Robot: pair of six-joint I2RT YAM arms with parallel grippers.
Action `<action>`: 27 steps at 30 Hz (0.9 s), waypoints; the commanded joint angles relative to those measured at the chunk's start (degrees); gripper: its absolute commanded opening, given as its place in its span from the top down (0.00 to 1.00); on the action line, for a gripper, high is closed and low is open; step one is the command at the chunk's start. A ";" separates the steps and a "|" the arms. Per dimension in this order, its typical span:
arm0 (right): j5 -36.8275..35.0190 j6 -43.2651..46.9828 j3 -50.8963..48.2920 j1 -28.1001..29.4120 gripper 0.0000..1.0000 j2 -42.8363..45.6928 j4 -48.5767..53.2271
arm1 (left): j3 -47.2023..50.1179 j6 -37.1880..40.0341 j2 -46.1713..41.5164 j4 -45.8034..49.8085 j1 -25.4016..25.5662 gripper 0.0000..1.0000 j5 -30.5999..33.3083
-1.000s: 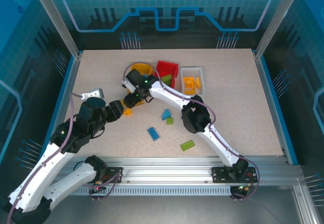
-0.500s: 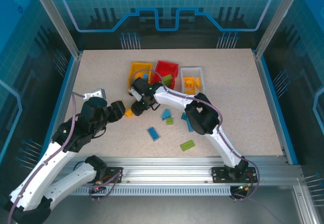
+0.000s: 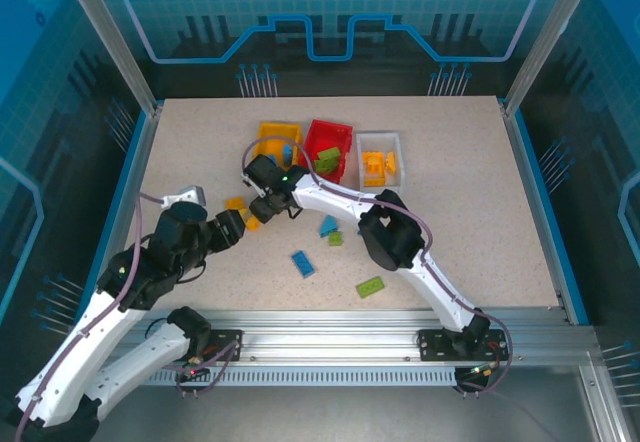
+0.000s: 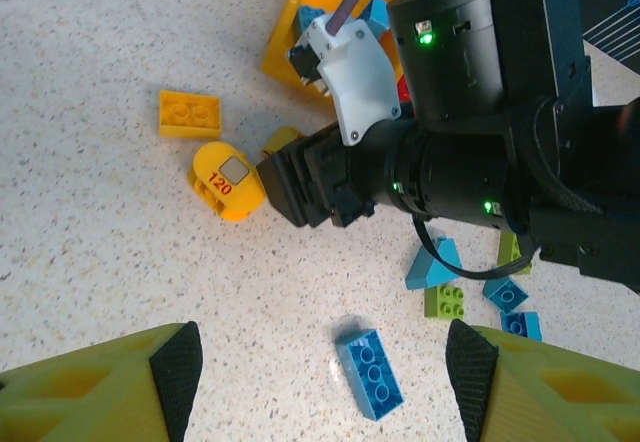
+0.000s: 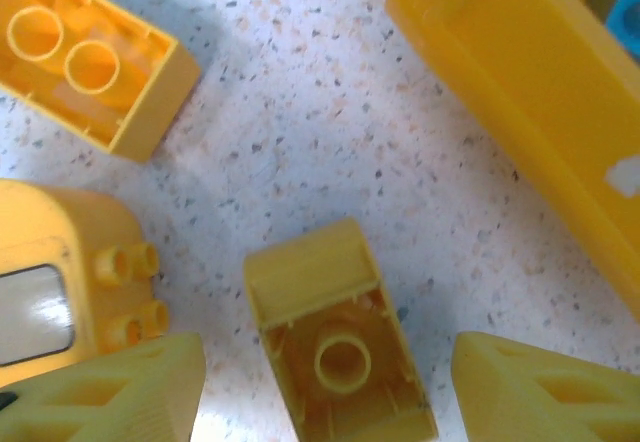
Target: Sort the legos into containers by color
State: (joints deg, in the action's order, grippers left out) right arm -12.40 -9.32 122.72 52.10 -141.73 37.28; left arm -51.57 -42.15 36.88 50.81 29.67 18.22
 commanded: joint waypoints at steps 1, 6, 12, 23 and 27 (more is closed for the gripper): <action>-3.42 1.36 3.08 0.37 0.34 -3.70 4.02 | 0.61 -2.90 -1.59 5.35 0.00 0.30 0.45; -3.24 2.28 3.98 0.22 0.42 -4.10 4.65 | 1.30 -3.73 -3.81 6.67 0.00 0.30 -0.10; -3.20 2.14 3.40 0.33 0.68 -3.37 4.26 | 2.00 -4.16 -3.65 5.30 0.02 0.30 -1.15; -9.37 -4.92 -29.02 -1.79 0.78 31.12 -9.56 | 1.94 0.12 2.01 -5.93 0.12 0.29 -15.58; -10.78 -12.65 -41.50 -9.21 0.79 42.79 -9.59 | 0.82 0.00 7.53 -12.99 1.10 0.29 -20.73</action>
State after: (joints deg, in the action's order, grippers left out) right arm -19.62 -14.44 87.53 49.28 -105.80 30.15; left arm -49.34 -43.40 41.39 45.21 29.87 4.21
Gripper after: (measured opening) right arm 0.306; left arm 0.713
